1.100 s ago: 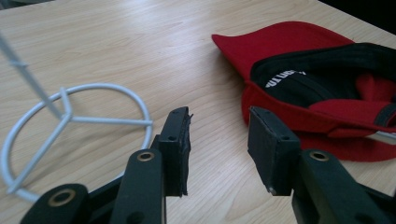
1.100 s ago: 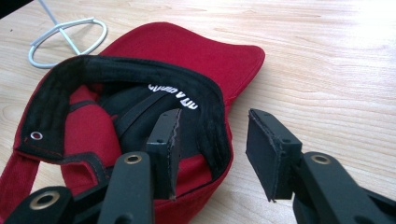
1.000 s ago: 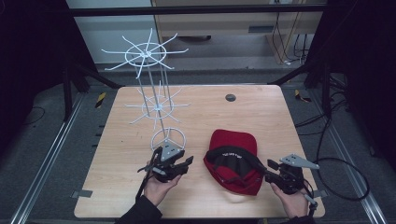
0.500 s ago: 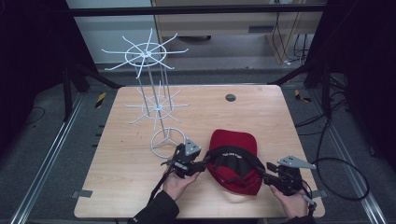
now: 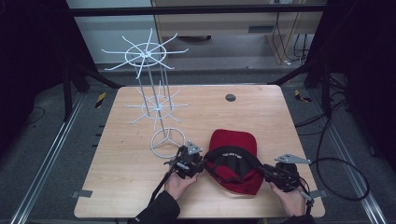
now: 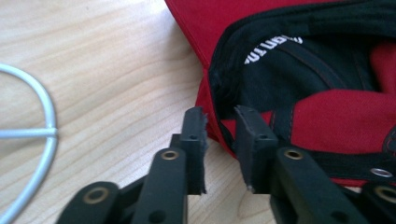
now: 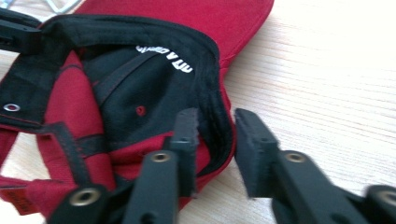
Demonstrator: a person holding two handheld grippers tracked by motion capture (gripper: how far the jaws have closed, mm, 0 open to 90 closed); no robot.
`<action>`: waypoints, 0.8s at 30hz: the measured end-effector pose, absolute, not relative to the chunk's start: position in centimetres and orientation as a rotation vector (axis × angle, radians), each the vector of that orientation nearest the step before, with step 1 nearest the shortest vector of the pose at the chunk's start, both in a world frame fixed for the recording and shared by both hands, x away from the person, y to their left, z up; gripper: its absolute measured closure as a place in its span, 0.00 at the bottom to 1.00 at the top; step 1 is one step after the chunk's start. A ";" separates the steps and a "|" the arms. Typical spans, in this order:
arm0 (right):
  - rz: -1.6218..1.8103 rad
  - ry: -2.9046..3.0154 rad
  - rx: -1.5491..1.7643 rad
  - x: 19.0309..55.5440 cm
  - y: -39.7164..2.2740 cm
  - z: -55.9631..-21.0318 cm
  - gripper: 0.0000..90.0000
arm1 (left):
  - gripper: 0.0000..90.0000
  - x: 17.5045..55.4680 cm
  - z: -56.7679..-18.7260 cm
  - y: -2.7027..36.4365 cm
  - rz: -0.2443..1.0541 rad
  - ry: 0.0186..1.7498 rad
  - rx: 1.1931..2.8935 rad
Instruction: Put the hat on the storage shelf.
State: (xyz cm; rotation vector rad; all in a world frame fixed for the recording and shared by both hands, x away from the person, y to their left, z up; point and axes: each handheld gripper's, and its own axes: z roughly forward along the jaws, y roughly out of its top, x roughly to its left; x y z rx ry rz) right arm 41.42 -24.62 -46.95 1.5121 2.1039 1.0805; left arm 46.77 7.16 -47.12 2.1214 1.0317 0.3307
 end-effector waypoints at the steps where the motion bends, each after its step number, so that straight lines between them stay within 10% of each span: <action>1: 1.073 2.105 1.514 41.5 -24.6 -46.9 0.89 | 0.85 46.8 -47.2 7.2 0.330 1.028 2.136; 15: 1.252 2.045 1.371 41.3 -23.4 -43.5 0.98 | 0.93 47.0 -47.8 7.5 0.326 1.013 2.144; 24: 1.320 2.021 1.313 42.1 -21.6 -41.3 0.99 | 0.76 46.7 -46.8 8.7 0.298 0.972 2.073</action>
